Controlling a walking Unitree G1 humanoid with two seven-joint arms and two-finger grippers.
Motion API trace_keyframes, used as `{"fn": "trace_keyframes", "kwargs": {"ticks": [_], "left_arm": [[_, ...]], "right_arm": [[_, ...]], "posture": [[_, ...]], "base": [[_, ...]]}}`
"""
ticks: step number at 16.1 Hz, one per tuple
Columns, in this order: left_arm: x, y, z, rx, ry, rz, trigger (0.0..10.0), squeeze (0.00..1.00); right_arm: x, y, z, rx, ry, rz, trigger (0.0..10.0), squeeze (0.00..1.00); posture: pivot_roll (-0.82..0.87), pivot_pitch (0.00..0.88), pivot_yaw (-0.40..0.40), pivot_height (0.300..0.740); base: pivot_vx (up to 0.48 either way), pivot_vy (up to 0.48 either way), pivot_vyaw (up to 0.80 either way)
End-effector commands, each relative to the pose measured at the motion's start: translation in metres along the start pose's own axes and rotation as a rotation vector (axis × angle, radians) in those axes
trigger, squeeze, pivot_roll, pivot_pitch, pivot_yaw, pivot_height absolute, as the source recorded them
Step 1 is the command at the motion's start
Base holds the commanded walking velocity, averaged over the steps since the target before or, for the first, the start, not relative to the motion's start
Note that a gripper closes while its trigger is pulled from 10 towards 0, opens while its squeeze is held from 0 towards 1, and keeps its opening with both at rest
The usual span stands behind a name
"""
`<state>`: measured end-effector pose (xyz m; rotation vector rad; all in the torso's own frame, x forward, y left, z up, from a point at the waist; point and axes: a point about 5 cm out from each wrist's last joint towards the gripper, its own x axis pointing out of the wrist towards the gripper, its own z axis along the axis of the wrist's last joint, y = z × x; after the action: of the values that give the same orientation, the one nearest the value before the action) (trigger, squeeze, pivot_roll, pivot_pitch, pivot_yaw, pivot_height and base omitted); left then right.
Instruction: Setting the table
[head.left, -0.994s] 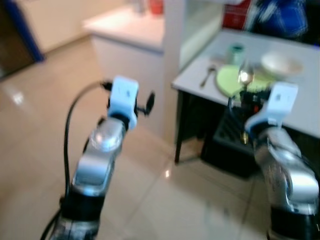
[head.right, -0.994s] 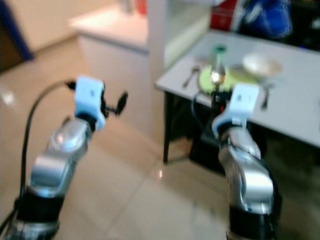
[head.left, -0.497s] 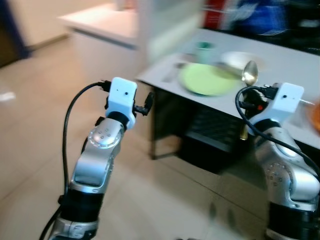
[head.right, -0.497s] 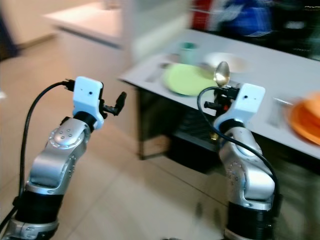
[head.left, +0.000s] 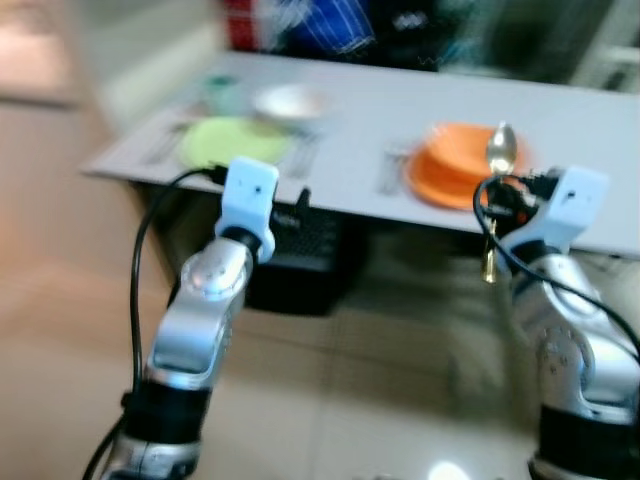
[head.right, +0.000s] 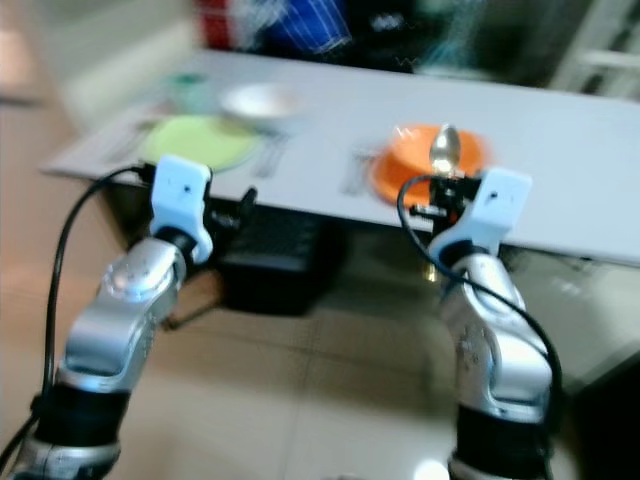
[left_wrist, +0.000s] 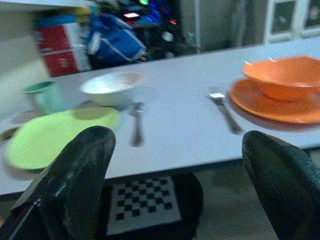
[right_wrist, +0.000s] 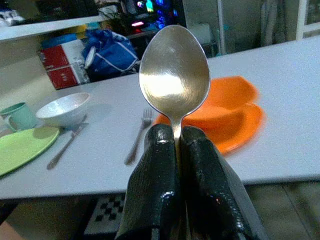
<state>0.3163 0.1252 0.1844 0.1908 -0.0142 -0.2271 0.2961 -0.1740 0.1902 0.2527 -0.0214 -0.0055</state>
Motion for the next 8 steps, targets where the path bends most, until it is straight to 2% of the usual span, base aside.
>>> {"fn": "trace_keyframes", "kwargs": {"ticks": [1,3,6,8], "left_arm": [[0.0,0.0,0.007,0.007,-0.026,0.007,10.0,0.0],[0.0,0.0,0.006,0.007,-0.024,0.01,10.0,0.0],[0.001,0.008,0.003,-0.043,0.0,0.066,10.0,0.0],[0.001,0.013,0.007,-0.017,-0.03,0.105,10.0,0.0]], "right_arm": [[0.0,-0.001,0.006,-0.011,-0.018,0.001,10.0,0.0],[0.0,0.0,0.006,-0.011,-0.014,0.001,10.0,0.0],[0.001,0.001,0.006,-0.044,-0.009,-0.007,10.0,0.0],[0.002,0.004,0.005,-0.105,0.016,-0.003,10.0,0.0]], "posture": [[-0.06,0.0,0.031,0.74],[-0.06,0.0,0.03,0.74],[-0.06,0.0,0.03,0.74],[-0.06,0.0,0.027,0.74]], "base": [[0.0,-0.416,-0.8],[0.0,-0.42,-0.77],[0.0,0.0,0.0],[0.0,0.0,0.0]]}}
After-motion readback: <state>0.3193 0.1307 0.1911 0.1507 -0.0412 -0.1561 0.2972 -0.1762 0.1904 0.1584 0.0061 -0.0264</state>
